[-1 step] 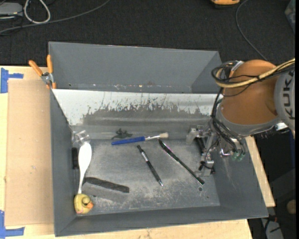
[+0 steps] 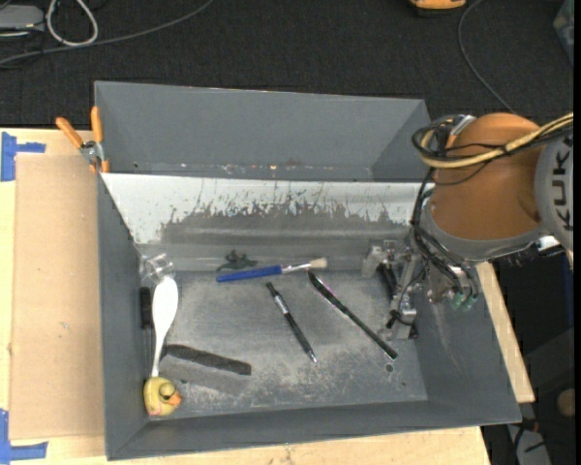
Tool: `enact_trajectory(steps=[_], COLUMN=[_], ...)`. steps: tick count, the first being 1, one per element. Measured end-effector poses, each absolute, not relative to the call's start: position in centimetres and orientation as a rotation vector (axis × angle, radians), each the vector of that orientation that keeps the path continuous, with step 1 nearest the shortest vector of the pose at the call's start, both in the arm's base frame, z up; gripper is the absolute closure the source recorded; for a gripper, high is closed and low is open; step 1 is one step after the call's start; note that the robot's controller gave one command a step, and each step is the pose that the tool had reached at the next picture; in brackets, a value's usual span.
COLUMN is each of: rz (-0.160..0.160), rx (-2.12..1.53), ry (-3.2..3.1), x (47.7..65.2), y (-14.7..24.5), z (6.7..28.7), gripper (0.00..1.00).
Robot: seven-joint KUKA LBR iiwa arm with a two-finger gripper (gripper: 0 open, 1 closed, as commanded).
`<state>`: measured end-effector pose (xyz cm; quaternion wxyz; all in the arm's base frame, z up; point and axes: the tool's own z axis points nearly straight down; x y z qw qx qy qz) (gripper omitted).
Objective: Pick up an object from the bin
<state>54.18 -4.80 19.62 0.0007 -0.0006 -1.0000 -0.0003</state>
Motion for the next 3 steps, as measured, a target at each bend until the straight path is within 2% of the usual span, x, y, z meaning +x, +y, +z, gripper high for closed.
enact_trajectory(steps=[1,2,3], rz=[-0.002,-0.002,-0.003], rx=[-0.134,-0.176,-0.050], ry=[-3.141,-3.138,-3.139], x=[58.1,59.6,58.2], y=[-5.7,-6.0,-7.0], z=[11.3,11.2,11.2], gripper=[0.00,0.00,0.00])
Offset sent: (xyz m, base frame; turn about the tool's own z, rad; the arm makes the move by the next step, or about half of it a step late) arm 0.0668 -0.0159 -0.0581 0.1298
